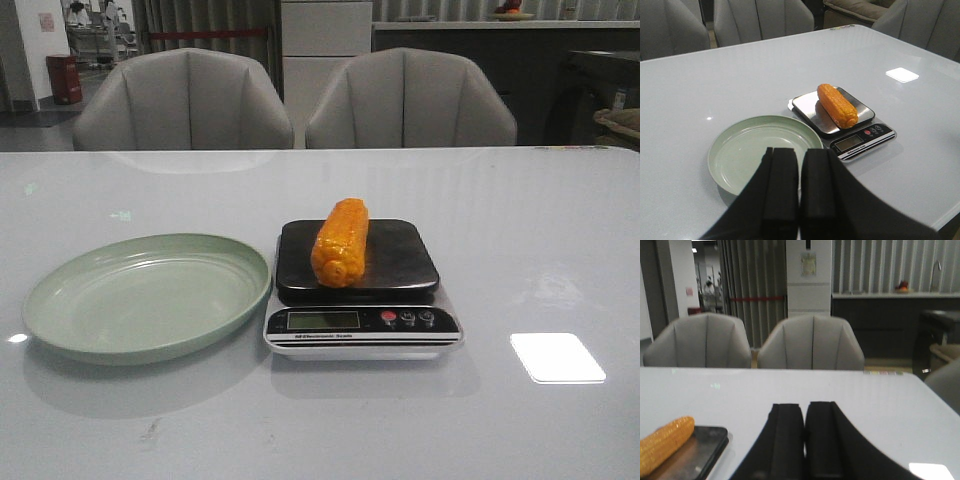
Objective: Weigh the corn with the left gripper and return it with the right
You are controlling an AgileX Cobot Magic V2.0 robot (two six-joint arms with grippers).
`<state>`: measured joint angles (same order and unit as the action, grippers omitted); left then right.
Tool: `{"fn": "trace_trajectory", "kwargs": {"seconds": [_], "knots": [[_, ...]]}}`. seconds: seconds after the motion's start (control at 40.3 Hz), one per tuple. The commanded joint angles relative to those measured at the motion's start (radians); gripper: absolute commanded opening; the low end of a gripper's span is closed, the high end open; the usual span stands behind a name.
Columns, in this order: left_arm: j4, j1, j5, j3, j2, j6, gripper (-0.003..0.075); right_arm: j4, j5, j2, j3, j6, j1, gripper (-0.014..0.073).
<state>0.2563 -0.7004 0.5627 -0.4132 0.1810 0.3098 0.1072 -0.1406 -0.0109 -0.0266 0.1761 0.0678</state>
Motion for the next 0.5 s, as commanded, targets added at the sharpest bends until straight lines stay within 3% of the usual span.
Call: {"fn": "trace_trajectory", "kwargs": {"seconds": [0.0, 0.348, 0.472], "knots": [[0.009, -0.006, -0.069, -0.028, 0.010, 0.001, 0.0114, 0.008, -0.110, -0.001, 0.064, -0.003, -0.005, 0.0165], [0.015, -0.006, -0.089, -0.028, 0.010, 0.001, 0.0114, 0.008, 0.263, 0.325, 0.369, -0.003, -0.003, 0.0165], [0.016, -0.006, -0.091, -0.028, 0.010, 0.001, 0.0114, 0.008, 0.292, 0.360, 0.370, -0.003, -0.003, 0.0165]]}}
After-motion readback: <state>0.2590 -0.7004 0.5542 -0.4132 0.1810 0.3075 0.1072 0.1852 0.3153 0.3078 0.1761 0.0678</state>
